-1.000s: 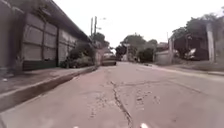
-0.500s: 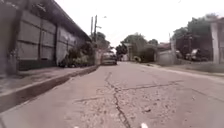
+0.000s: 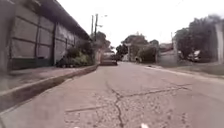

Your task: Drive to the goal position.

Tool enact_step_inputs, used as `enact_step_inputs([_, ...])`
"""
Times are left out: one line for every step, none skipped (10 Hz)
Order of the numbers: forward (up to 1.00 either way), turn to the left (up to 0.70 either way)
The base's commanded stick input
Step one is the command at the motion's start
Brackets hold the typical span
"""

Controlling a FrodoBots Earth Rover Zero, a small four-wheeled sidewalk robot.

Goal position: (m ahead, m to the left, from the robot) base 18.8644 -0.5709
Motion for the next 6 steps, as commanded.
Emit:
enact_step_inputs([0.7,0.0])
enact_step_inputs([0.7,0.0])
enact_step_inputs([0.7,0.0])
enact_step_inputs([0.7,0.0])
enact_step_inputs([0.7,0.0])
enact_step_inputs([0.7,0.0])
